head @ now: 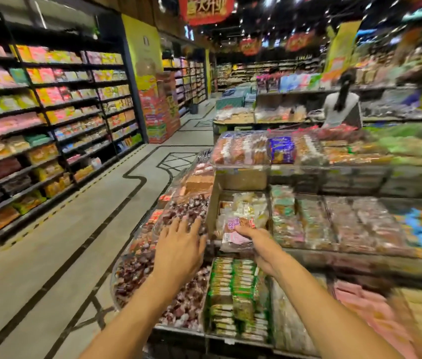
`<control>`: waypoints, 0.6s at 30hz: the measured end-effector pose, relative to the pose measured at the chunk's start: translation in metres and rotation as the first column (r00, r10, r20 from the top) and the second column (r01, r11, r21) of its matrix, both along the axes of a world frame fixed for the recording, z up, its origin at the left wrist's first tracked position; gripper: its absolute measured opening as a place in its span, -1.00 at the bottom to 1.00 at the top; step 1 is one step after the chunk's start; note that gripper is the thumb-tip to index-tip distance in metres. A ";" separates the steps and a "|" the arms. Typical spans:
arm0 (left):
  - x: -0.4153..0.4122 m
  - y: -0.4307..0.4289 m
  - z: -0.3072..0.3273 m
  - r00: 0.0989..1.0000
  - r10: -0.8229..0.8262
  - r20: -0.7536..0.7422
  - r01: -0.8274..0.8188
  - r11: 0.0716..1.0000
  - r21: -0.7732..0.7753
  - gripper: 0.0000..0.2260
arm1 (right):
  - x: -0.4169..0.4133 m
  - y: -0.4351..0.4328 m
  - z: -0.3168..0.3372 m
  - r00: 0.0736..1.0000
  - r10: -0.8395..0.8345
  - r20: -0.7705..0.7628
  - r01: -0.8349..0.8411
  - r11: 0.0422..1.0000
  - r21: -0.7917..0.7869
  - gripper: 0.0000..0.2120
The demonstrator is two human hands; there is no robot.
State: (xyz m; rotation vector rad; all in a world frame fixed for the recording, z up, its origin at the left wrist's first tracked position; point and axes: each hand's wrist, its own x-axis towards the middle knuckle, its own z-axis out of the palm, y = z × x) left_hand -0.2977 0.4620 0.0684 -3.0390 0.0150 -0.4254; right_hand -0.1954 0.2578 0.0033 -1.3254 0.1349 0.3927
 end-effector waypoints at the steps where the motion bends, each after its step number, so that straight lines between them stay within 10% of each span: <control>1: 0.008 -0.021 0.001 1.000 -0.029 0.004 0.029 1.000 -0.004 -0.40 | 0.002 -0.025 -0.003 0.999 -0.032 0.002 0.032 0.999 -0.004 -0.55; 7: 0.047 -0.159 -0.004 0.983 -0.185 -0.019 0.185 0.983 -0.004 -0.49 | 0.009 -0.172 -0.007 0.987 -0.153 -0.050 0.152 0.988 -0.021 -0.70; 18: 0.113 -0.329 -0.014 0.952 -0.304 -0.034 0.303 0.953 -0.022 -0.51 | 0.041 -0.359 -0.018 0.960 -0.273 -0.067 0.273 0.962 -0.016 -0.19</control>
